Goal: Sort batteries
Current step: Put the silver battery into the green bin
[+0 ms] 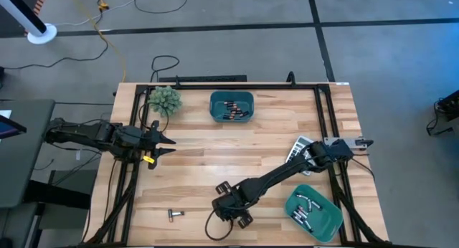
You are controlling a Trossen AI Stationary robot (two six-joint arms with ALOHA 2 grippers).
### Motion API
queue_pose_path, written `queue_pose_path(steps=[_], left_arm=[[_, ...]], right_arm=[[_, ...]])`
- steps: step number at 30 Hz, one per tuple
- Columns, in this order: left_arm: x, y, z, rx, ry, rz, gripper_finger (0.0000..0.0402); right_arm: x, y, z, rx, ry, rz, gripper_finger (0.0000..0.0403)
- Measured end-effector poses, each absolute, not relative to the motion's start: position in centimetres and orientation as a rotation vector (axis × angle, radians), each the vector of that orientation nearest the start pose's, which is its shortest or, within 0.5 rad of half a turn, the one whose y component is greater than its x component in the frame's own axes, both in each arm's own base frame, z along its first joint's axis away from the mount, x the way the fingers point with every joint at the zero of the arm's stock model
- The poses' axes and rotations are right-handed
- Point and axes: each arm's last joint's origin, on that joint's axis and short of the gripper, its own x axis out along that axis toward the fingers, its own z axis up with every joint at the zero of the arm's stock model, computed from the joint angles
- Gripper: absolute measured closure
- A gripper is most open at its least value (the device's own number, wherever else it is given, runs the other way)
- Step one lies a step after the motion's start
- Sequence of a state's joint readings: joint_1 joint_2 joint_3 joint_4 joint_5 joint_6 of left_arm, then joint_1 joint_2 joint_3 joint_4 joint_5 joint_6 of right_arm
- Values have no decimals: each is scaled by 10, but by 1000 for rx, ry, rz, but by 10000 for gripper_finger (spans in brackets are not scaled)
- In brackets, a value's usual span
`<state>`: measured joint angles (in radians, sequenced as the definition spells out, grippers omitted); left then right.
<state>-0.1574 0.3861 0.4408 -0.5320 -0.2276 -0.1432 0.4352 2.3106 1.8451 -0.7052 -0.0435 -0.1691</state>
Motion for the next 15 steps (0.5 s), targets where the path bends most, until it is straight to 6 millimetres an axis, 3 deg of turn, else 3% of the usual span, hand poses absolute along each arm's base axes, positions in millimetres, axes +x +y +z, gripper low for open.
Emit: queue_pose_path(steps=[7,15], left_arm=[[102,-10,232,-49,462,102,276],[102,-10,232,-49,462,102,276]], right_arm=[[431,193,137,-346,1172,487,276],[432,179,134,-288,1218,444,388]])
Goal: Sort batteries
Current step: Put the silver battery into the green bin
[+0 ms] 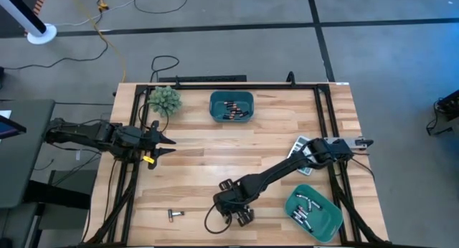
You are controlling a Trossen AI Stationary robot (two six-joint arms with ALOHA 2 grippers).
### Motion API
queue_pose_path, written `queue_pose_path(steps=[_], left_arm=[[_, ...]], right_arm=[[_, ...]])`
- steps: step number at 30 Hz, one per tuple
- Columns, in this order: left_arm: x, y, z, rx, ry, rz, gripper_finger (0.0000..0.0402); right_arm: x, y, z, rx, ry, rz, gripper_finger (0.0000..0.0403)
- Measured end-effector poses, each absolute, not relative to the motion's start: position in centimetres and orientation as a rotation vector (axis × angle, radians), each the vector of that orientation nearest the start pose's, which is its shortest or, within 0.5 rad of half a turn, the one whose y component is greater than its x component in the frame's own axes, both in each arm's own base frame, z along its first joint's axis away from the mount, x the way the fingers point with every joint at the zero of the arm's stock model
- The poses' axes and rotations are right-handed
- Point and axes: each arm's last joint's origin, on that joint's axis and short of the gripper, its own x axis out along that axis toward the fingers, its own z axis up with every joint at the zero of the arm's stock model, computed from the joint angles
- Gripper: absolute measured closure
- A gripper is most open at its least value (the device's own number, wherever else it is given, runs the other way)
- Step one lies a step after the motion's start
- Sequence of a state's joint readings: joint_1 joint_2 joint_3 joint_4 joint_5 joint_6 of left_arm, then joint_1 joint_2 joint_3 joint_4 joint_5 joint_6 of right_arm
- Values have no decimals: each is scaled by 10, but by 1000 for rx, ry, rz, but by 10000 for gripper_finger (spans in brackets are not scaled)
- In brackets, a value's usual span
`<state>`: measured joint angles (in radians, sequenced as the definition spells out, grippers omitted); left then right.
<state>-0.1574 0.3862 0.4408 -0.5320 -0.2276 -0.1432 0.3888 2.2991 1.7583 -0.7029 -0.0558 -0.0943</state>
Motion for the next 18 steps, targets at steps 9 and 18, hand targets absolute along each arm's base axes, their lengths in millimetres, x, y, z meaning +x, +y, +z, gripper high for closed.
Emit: queue_pose_path(steps=[9,18], left_arm=[[102,-10,232,-49,462,102,276],[102,-10,232,-73,466,108,276]], right_arm=[[423,153,192,-219,1255,194,390],[349,156,276,-76,1377,-96,393]])
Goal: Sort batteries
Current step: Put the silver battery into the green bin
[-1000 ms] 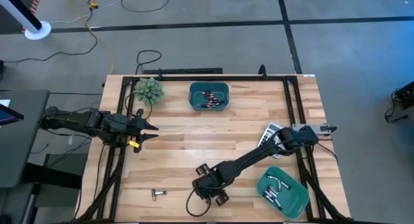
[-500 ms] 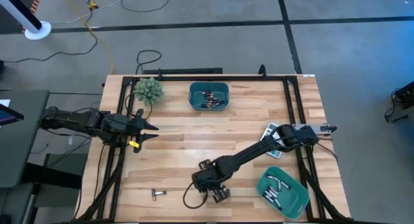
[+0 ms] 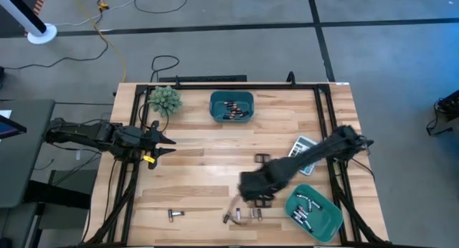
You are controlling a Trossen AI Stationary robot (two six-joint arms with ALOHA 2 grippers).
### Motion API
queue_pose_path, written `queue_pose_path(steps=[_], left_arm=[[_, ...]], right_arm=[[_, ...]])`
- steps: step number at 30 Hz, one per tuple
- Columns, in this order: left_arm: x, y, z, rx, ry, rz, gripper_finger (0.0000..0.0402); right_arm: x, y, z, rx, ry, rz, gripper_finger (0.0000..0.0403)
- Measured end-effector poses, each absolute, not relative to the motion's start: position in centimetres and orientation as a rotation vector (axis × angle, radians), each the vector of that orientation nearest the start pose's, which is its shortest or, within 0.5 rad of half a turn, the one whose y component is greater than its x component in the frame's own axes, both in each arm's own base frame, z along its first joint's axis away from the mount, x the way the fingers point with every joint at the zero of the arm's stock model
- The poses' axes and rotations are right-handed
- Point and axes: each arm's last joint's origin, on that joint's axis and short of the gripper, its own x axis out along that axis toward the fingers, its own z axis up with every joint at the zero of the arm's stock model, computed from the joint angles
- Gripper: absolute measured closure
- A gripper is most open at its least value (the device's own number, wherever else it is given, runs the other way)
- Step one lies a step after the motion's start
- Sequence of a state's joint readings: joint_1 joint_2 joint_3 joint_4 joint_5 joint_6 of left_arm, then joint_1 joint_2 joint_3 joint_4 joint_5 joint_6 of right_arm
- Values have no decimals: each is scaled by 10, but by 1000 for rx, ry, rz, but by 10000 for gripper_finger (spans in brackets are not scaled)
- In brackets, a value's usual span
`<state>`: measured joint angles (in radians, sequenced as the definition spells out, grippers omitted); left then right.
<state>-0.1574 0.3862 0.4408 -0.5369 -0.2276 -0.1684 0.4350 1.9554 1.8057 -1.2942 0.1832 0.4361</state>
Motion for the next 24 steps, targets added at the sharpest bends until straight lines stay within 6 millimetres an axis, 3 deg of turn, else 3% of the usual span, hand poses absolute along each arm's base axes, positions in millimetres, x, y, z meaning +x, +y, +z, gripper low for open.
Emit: queue_pose_path(steps=[3,10,17,24], left_arm=[[102,-9,232,-73,466,108,276],[102,-10,232,-102,463,115,276],[102,-10,232,-95,464,114,276],[102,-10,232,-93,463,113,276]], right_arm=[[317,170,296,8,1349,-179,393],[236,189,308,444,1272,-473,394],[172,204,287,763,1204,-722,393],[152,224,234,976,1167,-705,392]])
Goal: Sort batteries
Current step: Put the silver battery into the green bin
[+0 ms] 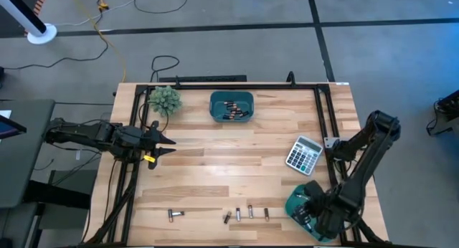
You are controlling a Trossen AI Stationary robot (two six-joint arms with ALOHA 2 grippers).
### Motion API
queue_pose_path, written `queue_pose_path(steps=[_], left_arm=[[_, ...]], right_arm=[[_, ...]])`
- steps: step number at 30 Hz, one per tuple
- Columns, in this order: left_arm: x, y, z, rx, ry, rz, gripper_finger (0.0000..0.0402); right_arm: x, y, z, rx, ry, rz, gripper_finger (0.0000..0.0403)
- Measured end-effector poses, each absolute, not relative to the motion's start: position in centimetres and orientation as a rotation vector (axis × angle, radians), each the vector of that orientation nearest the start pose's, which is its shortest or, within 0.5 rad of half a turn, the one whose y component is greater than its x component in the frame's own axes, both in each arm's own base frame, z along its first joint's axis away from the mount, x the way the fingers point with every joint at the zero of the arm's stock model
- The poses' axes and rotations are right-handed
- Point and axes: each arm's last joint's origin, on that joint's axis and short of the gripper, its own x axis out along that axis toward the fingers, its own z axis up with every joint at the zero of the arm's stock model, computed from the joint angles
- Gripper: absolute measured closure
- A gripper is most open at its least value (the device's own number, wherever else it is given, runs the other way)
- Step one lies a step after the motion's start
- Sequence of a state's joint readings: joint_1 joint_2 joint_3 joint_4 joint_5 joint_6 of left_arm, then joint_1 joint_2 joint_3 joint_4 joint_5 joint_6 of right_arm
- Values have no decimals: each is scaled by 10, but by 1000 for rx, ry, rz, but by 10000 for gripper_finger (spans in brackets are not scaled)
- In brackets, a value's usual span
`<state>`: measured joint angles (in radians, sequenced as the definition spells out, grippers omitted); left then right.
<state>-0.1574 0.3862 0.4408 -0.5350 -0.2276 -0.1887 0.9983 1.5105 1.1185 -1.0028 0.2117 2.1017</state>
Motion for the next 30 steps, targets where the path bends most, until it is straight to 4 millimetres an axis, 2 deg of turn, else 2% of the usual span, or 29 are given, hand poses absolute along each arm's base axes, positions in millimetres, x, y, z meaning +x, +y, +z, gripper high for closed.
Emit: queue_pose_path(steps=[3,6,11,15,20,25,30], left_arm=[[102,-10,232,-113,461,118,276],[102,-10,232,-134,458,122,276],[102,-10,232,-137,458,123,276],[102,-10,232,-137,458,123,276],[102,-10,232,-161,456,128,276],[102,-9,232,-262,445,170,276],[102,-9,232,-253,445,174,276]], right_arm=[[152,224,211,1023,1161,-669,392],[149,216,192,999,1166,-692,392],[143,207,177,948,1201,-726,391],[143,207,166,933,1215,-657,391],[142,205,163,872,1232,-610,384],[140,203,163,806,1248,-602,356],[138,200,162,779,1255,-622,330]])
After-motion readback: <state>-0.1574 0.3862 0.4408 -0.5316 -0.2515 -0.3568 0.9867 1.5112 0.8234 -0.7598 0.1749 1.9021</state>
